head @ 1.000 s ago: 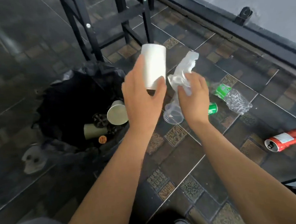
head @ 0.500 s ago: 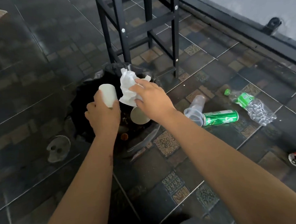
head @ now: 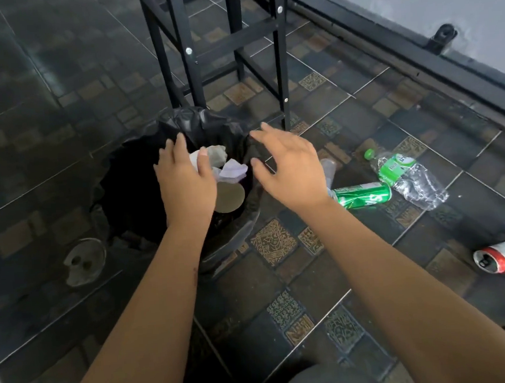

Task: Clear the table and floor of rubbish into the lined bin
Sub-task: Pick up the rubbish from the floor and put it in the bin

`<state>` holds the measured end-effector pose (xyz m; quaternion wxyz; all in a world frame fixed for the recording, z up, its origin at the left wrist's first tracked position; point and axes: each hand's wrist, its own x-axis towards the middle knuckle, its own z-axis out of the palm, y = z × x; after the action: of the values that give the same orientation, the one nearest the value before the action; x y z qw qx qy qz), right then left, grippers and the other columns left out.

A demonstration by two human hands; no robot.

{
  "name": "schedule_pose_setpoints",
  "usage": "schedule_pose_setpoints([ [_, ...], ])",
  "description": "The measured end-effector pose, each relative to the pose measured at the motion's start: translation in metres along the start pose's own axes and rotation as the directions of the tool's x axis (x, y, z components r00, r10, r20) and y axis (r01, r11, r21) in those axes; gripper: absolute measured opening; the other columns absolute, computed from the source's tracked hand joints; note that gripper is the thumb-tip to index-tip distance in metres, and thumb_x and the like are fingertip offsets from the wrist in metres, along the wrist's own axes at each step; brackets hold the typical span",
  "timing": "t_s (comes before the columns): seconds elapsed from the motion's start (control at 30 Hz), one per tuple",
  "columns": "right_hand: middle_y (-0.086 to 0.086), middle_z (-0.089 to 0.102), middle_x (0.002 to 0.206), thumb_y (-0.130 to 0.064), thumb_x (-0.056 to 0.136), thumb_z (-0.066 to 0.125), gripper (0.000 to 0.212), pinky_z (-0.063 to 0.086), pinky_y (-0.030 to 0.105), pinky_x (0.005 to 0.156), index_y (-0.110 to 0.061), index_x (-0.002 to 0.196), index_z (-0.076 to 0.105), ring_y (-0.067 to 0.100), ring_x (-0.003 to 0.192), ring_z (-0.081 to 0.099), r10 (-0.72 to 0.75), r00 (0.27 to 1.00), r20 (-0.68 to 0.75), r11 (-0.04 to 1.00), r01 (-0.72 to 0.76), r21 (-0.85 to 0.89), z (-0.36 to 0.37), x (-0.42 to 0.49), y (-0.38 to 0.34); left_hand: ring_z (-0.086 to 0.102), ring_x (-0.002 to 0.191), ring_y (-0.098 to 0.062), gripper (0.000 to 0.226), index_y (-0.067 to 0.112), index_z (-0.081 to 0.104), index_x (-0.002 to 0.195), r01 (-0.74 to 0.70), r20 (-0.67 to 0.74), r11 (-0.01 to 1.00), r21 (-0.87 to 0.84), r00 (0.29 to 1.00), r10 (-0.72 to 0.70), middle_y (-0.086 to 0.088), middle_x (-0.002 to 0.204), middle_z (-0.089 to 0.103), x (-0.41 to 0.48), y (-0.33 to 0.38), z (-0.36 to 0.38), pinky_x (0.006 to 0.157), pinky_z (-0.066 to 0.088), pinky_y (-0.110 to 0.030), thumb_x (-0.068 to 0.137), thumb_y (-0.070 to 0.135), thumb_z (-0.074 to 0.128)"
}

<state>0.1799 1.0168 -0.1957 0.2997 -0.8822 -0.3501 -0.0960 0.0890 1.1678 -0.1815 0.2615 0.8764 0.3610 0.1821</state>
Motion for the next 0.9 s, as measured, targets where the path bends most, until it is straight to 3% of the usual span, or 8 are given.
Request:
schedule_pose_setpoints([
  [0.13,0.004,0.052,0.144,-0.032,0.09,0.059,0.046,0.036,0.039,0.104,-0.018,0.134,0.057,0.026,0.128,0.051,0.226,0.974,-0.03,0.972,-0.227,-0.06,-0.021,-0.028,0.055,0.024,0.144,-0.026,0.053,0.009,0.035,0.148,-0.243,0.008,0.967,-0.075,0.97,0.244,-0.011,0.154,0.033,-0.02,0.057,0.025,0.117,0.018,-0.039,0.101,0.034,0.04],
  [0.23,0.005,0.051,0.144,-0.029,0.089,0.059,0.047,0.038,0.042,0.105,-0.017,0.135,0.055,0.029,0.128,0.05,0.371,0.928,-0.029,0.924,-0.372,-0.083,-0.03,-0.049,0.091,0.027,0.142,-0.026,0.053,0.008,0.036,0.147,-0.37,0.112,0.922,-0.114,0.918,0.382,-0.012,0.153,0.035,-0.044,0.095,0.061,0.117,0.02,-0.039,0.101,0.034,0.041],
  [0.37,0.006,0.047,0.148,-0.026,0.086,0.062,0.055,0.034,0.041,0.105,-0.017,0.139,0.05,0.031,0.13,0.047,0.498,0.865,0.06,0.854,-0.477,-0.206,-0.029,-0.081,0.129,0.03,0.141,-0.024,0.054,0.009,0.032,0.148,-0.391,0.323,0.918,-0.067,0.862,0.391,-0.01,0.152,0.036,-0.068,0.104,0.123,0.115,0.026,-0.038,0.1,0.033,0.043],
  [0.47,0.001,0.035,0.155,-0.029,0.087,0.059,0.063,0.029,0.044,0.11,-0.023,0.146,0.039,0.026,0.14,0.034,0.586,0.795,0.159,0.796,-0.527,-0.297,-0.019,-0.1,0.157,0.039,0.132,-0.027,0.056,0.006,0.034,0.145,-0.411,0.412,0.912,0.002,0.831,0.373,-0.013,0.144,0.045,-0.075,0.094,0.164,0.109,0.032,-0.037,0.097,0.033,0.048],
  [0.57,-0.001,0.023,0.16,-0.029,0.087,0.059,0.073,0.023,0.044,0.115,-0.023,0.152,0.026,0.023,0.146,0.021,0.632,0.732,0.253,0.753,-0.505,-0.422,-0.006,-0.11,0.184,0.04,0.131,-0.03,0.063,0.009,0.035,0.144,-0.456,0.466,0.887,0.079,0.803,0.371,-0.015,0.142,0.046,-0.073,0.088,0.199,0.109,0.032,-0.043,0.093,0.038,0.055],
  [0.77,-0.001,0.003,0.164,-0.029,0.092,0.059,0.089,0.01,0.046,0.12,-0.022,0.156,-0.003,0.024,0.15,-0.001,0.583,0.745,0.324,0.722,-0.292,-0.627,0.016,-0.106,0.219,0.007,0.146,-0.037,0.075,0.037,0.019,0.15,-0.425,0.636,0.882,0.201,0.742,0.213,-0.011,0.161,0.008,-0.052,0.088,0.244,0.114,0.015,-0.061,0.087,0.056,0.055],
  [0.83,0.0,0.011,0.162,-0.026,0.092,0.057,0.088,0.008,0.047,0.12,-0.022,0.155,-0.005,0.026,0.149,0.004,0.578,0.755,0.309,0.693,-0.254,-0.675,0.02,-0.105,0.227,0.008,0.145,-0.04,0.076,0.044,0.019,0.149,-0.408,0.689,0.885,0.223,0.709,0.153,-0.011,0.161,0.004,-0.047,0.088,0.251,0.112,0.018,-0.063,0.085,0.057,0.058],
  [0.9,0.002,0.033,0.151,-0.024,0.09,0.059,0.082,0.015,0.046,0.117,-0.021,0.155,0.009,0.026,0.141,0.024,0.582,0.773,0.253,0.661,-0.268,-0.701,0.02,-0.105,0.231,0.02,0.14,-0.042,0.074,0.045,0.022,0.147,-0.377,0.715,0.898,0.226,0.691,0.11,-0.013,0.158,0.012,-0.045,0.088,0.254,0.107,0.029,-0.062,0.085,0.052,0.061],
])
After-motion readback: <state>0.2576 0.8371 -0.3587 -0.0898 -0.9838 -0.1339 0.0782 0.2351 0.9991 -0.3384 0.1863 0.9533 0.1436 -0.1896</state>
